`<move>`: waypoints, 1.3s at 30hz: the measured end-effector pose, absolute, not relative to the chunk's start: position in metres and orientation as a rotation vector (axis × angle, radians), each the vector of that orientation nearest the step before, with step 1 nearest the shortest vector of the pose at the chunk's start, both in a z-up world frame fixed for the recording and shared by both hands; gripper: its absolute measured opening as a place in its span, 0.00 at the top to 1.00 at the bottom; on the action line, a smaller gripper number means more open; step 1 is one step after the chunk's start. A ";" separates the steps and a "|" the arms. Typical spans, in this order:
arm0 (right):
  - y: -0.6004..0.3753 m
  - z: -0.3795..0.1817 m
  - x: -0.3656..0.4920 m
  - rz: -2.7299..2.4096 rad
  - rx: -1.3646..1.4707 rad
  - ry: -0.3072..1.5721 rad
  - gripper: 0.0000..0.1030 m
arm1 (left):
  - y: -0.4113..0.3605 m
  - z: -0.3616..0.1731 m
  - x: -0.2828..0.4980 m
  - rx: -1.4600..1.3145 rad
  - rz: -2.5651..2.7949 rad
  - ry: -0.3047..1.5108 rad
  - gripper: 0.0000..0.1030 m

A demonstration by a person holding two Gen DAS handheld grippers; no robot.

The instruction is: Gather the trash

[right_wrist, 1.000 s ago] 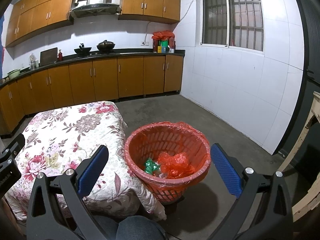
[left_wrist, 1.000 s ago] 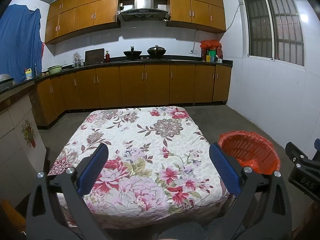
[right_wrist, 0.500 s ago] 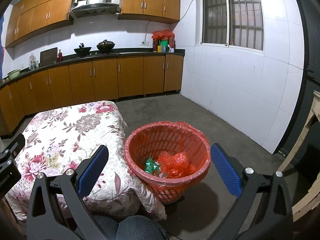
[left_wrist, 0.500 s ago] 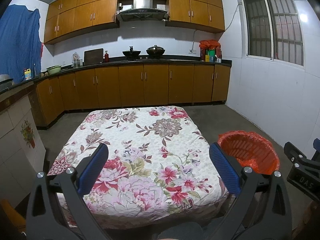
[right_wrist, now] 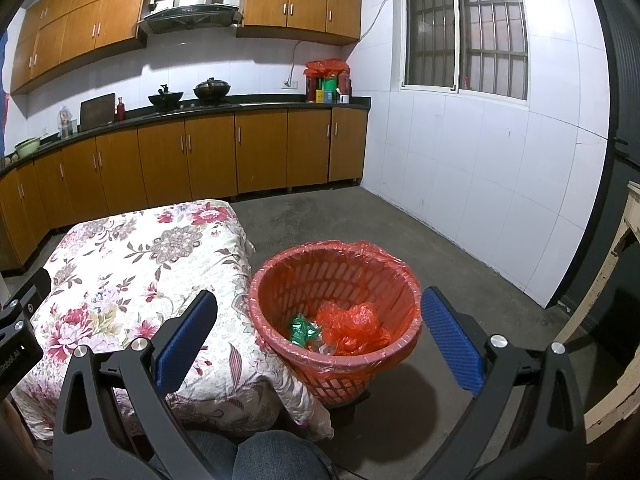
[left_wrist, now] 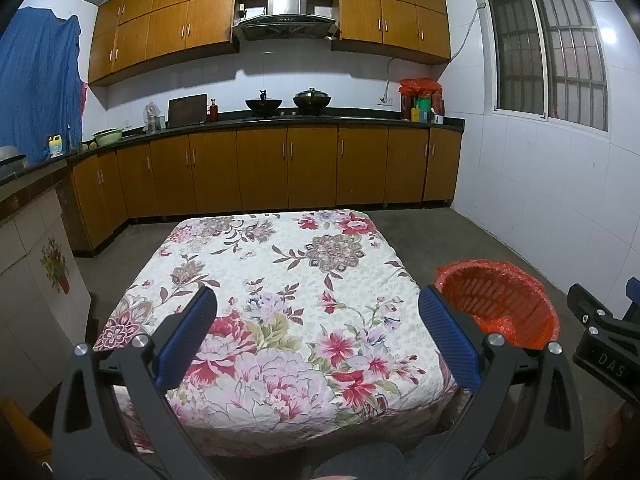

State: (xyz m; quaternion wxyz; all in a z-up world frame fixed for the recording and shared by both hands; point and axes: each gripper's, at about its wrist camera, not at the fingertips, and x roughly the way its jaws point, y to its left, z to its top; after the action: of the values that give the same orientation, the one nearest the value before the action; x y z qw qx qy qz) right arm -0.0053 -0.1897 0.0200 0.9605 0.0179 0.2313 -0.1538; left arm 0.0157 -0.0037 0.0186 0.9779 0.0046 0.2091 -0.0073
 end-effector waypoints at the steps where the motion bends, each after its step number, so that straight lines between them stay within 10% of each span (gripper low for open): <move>1: -0.190 0.020 -0.005 -0.312 0.036 0.469 0.02 | -0.003 0.018 0.016 0.009 -0.014 0.421 0.04; 39: -0.190 0.020 -0.005 -0.311 0.039 0.473 0.02 | -0.002 0.017 0.017 0.009 -0.012 0.423 0.04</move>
State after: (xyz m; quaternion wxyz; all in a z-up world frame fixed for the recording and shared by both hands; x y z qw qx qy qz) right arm -0.0048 -0.1896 0.0201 0.9601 0.0190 0.2333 -0.1533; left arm 0.0173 -0.0021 0.0174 0.9777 0.0045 0.2101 -0.0059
